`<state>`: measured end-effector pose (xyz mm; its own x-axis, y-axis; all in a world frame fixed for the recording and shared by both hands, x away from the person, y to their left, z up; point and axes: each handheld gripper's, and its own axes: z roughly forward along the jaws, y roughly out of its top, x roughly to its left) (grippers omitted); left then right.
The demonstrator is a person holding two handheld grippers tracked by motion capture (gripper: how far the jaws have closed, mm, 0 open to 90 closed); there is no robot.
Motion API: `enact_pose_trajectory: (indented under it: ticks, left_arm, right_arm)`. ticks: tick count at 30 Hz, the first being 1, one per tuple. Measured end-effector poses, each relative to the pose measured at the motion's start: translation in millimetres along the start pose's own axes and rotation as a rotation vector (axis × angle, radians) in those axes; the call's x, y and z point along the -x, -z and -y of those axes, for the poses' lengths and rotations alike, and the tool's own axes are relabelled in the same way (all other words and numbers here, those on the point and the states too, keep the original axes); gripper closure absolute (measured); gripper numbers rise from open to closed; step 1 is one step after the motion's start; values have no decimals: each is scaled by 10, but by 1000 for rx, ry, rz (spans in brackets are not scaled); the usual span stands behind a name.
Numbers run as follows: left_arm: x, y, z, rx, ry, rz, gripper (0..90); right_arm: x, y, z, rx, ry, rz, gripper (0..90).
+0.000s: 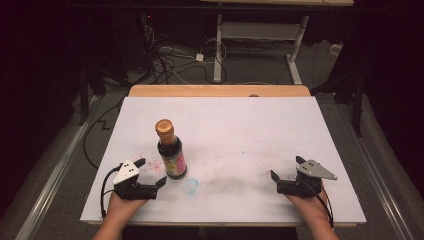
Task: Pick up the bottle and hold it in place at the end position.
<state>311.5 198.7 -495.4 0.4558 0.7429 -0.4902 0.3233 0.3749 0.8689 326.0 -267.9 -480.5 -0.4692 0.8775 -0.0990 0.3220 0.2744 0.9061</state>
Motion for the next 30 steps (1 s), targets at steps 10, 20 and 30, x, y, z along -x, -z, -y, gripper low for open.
enact_pose_trajectory:
  ticks: [10,20,30]
  left_arm:
    - [-8,17,-12,9,11,11,0]
    - [53,34,-69,2,49,47,0]
    - [294,-85,-159,14,36,76,0]
  right_arm:
    - [6,7,4,7,-4,-2,2]
    - [6,-1,1,1,-5,2,3]
    - [8,-1,1,1,-6,1,3]
